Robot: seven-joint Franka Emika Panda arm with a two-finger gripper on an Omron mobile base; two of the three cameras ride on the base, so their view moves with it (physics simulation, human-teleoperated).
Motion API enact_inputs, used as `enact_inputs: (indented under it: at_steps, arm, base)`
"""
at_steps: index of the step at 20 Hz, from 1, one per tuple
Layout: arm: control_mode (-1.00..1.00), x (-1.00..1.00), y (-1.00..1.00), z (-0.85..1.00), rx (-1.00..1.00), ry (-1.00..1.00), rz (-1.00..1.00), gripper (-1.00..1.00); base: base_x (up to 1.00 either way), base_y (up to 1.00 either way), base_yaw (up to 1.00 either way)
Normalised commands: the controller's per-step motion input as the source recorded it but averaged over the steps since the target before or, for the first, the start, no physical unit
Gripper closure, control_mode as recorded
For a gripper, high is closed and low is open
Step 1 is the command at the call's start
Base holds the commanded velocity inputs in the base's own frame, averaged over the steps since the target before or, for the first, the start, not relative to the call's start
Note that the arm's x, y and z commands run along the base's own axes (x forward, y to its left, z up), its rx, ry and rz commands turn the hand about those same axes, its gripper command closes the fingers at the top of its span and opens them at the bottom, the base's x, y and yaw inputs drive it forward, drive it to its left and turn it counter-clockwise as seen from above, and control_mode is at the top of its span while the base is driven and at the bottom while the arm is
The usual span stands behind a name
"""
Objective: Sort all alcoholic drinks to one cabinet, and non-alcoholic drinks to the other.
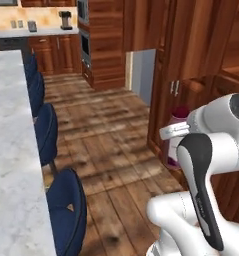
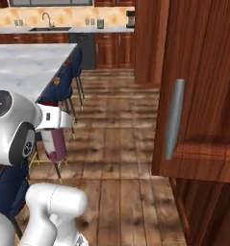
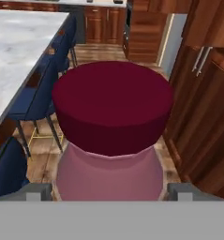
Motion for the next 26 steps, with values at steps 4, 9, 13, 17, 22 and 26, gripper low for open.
enact_inputs:
  at_steps: [4, 9, 13, 17, 22, 26]
  arm:
    - [1.00, 0.00, 0.00, 0.00, 0.00, 0.00, 0.00, 1.00]
    - [1.00, 0.00, 0.00, 0.00, 0.00, 0.00, 0.00, 1.00]
    - [1.00, 0.00, 0.00, 0.00, 0.00, 0.00, 0.00, 1.00]
    - [1.00, 0.00, 0.00, 0.00, 0.00, 0.00, 0.00, 1.00]
    - [1.00, 0.00, 0.00, 0.00, 0.00, 0.00, 0.00, 1.00]
    - [1.00, 0.00, 0.00, 0.00, 0.00, 0.00, 0.00, 1.00]
  base:
    - [0.43, -0.78, -0.40]
    - [0.20, -0.36, -0.53]
    - [0.43, 0.04, -0.53]
    - [0.41, 0.01, -0.51]
    - [0.49, 0.06, -0.52]
    - [0.26, 0.39, -0.52]
